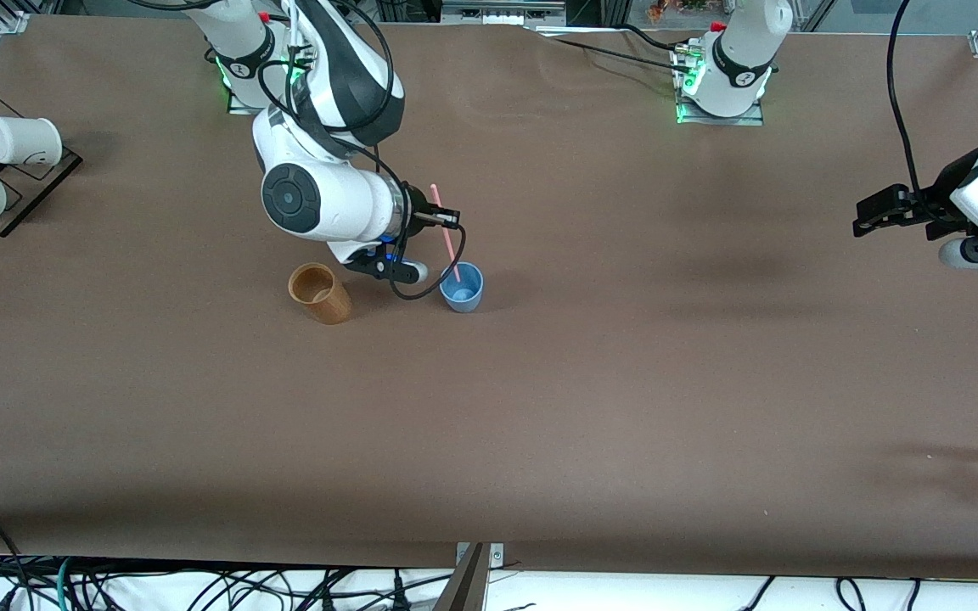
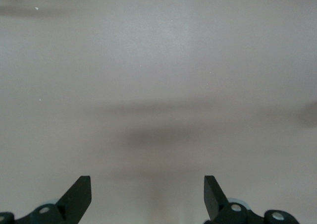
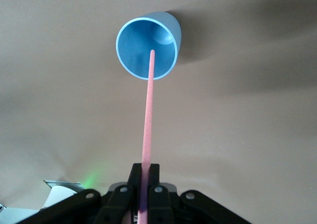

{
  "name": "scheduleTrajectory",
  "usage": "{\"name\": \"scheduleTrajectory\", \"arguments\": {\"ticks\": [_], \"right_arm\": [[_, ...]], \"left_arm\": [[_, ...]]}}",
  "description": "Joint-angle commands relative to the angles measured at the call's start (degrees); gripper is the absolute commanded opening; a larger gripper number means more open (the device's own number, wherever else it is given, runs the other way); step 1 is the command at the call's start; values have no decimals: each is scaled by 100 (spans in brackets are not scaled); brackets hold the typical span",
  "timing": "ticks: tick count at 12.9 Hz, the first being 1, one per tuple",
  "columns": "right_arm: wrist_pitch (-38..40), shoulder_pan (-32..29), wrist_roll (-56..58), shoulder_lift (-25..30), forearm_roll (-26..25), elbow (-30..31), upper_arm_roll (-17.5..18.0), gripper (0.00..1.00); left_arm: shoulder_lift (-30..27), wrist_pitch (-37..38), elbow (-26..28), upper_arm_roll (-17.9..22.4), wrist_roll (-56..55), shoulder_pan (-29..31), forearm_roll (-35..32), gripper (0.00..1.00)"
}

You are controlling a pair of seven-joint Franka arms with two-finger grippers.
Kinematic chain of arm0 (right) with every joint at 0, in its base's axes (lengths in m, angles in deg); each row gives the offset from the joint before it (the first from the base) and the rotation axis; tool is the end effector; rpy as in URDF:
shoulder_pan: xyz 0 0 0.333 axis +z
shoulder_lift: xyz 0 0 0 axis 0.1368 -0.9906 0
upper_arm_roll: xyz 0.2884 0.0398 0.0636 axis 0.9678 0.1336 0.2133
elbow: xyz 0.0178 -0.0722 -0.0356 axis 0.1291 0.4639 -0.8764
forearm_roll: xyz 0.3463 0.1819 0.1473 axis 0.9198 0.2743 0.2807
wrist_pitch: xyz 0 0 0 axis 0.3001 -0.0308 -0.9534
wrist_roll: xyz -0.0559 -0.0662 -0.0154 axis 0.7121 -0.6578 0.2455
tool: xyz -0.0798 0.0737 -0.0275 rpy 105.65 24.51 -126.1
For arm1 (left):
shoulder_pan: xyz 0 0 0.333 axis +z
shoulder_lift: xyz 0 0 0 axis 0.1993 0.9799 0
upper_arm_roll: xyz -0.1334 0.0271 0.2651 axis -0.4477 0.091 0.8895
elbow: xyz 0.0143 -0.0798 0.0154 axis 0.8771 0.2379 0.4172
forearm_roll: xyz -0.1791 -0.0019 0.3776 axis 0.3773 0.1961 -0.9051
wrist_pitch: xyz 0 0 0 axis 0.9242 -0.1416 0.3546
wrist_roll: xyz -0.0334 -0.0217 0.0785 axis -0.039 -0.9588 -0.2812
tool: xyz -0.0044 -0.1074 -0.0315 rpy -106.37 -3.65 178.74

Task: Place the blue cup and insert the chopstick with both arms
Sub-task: 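Carry the pink chopstick over the blue cup with the right gripper, then lower the chopstick into the blue cup and open the right gripper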

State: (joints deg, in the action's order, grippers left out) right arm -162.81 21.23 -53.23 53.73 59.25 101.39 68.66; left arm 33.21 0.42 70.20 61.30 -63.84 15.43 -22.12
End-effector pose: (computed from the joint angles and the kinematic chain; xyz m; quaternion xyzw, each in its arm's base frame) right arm 0.5381 0.4043 0.3520 -0.9567 0.1260 0.2160 0.1489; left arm 0.6015 -0.0055 0.5586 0.9982 -0.0119 -0.0577 0.0061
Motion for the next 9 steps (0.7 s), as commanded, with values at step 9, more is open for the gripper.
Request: {"name": "scheduleTrajectory", "arguments": {"ticks": [9], "right_arm": [[208, -35, 419, 198, -1658, -684, -363, 100]], "left_arm": [[-5, -49, -4, -3, 30, -34, 118, 100]]}}
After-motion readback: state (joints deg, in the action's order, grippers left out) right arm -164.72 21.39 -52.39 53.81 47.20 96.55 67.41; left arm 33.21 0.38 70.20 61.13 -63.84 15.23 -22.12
